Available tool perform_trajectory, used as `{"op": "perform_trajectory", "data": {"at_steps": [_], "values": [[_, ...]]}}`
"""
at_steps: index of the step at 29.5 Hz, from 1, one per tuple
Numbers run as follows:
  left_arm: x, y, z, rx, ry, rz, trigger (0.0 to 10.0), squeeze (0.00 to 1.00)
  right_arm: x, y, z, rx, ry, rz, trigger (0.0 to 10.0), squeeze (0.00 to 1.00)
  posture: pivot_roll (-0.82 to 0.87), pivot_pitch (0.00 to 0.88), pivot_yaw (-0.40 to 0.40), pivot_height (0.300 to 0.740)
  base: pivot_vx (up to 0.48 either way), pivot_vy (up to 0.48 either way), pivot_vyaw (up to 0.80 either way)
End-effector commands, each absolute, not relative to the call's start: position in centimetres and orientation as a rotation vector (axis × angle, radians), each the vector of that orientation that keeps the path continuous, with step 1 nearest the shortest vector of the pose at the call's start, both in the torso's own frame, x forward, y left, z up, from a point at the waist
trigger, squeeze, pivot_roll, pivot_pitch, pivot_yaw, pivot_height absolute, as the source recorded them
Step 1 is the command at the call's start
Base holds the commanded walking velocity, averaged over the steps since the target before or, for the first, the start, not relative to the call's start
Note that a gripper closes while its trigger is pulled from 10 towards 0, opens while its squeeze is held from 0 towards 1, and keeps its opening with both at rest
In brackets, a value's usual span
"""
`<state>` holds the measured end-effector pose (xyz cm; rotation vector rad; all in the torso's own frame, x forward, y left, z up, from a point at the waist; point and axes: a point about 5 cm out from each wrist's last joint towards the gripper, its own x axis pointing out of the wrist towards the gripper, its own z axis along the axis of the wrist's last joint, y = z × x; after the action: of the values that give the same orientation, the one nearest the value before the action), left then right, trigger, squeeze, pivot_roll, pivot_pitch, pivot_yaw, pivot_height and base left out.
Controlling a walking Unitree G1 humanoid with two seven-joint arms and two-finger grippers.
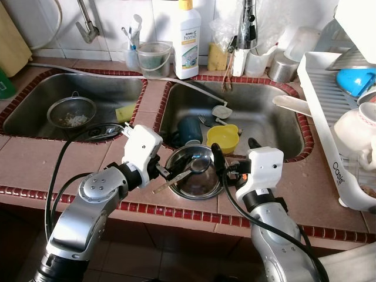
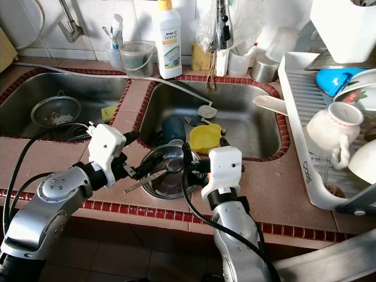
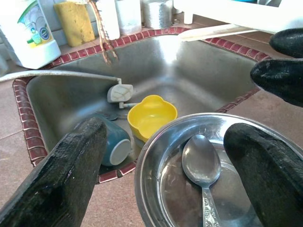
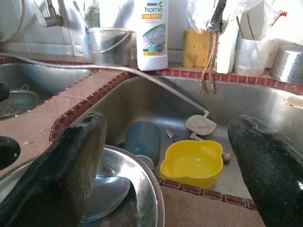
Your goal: Kitchen organization
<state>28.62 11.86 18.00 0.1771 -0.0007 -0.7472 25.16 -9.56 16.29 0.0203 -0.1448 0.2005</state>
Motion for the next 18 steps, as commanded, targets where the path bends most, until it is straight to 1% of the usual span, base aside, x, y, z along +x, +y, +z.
{"op": "perform_trajectory", "data": {"at_steps": [1,18], "values": [[28.6,11.93,18.17,0.177,-0.014,-0.743,10.0,0.0,24.92,-9.59,16.58,0.032,-0.152,0.185,10.0,0.0,-0.13,0.165,0.051,0.74,0.0,0.0,0.0],[28.58,11.7,18.03,0.177,-0.016,-0.781,10.0,0.0,24.61,-9.47,16.47,0.036,-0.15,0.171,10.0,0.0,-0.14,0.143,0.06,0.74,0.0,0.0,0.0]]}}
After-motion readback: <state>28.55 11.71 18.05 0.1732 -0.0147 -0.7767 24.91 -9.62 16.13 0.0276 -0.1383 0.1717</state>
